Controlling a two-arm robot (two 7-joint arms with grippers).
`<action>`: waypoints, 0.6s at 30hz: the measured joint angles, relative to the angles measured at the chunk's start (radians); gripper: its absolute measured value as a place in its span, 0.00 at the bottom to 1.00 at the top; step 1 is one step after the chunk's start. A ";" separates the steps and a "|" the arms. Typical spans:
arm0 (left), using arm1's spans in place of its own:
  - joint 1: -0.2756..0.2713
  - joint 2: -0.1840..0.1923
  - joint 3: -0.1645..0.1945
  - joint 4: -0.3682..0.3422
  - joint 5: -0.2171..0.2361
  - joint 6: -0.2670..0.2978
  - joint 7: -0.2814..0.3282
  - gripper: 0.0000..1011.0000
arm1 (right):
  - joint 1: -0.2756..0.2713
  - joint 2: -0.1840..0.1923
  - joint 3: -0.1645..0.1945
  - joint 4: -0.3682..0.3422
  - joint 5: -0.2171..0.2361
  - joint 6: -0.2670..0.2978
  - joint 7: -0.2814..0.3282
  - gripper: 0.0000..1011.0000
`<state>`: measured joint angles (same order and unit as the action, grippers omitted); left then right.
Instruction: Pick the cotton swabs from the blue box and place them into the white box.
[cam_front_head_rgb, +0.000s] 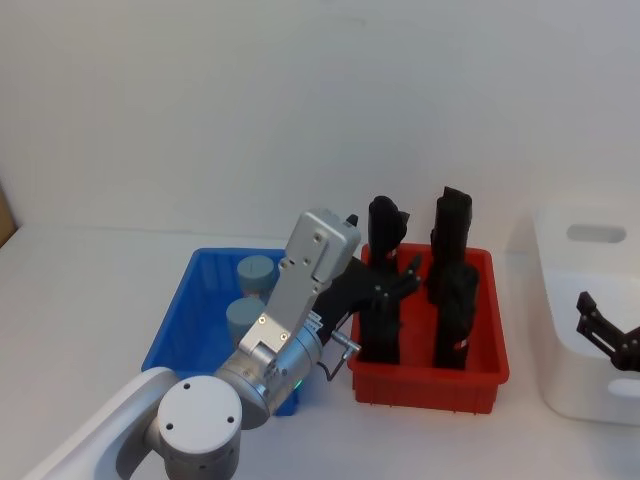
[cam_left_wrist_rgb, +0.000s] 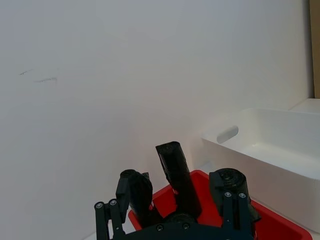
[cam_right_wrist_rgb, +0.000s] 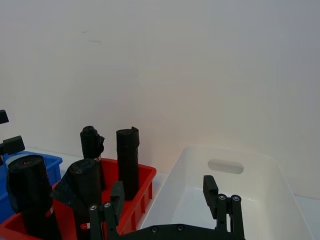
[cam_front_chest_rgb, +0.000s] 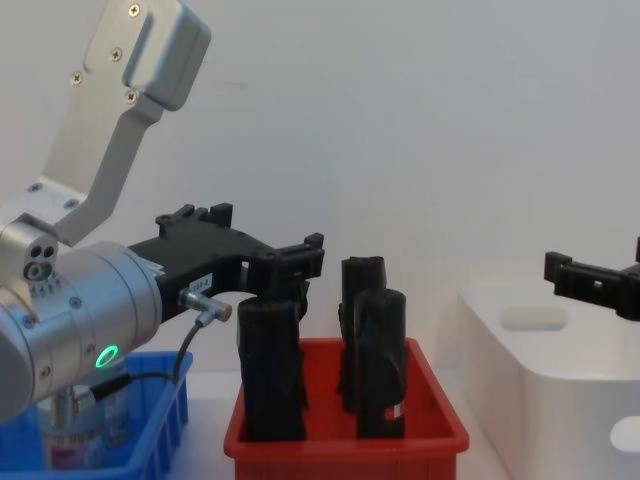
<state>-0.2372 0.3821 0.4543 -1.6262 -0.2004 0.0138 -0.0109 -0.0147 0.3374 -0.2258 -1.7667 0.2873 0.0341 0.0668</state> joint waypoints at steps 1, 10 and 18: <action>0.000 0.000 0.000 0.000 0.000 0.000 0.000 0.99 | 0.000 0.000 0.000 0.000 0.000 0.000 0.000 0.99; 0.000 0.000 0.000 0.000 0.000 0.000 0.000 0.99 | 0.000 0.000 0.000 0.000 0.000 0.000 0.000 0.99; 0.000 0.000 0.000 0.000 0.000 0.000 0.000 0.99 | 0.000 0.000 0.000 0.000 0.000 0.000 0.000 0.99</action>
<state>-0.2372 0.3821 0.4542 -1.6262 -0.2004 0.0138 -0.0109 -0.0146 0.3374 -0.2258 -1.7667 0.2873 0.0341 0.0668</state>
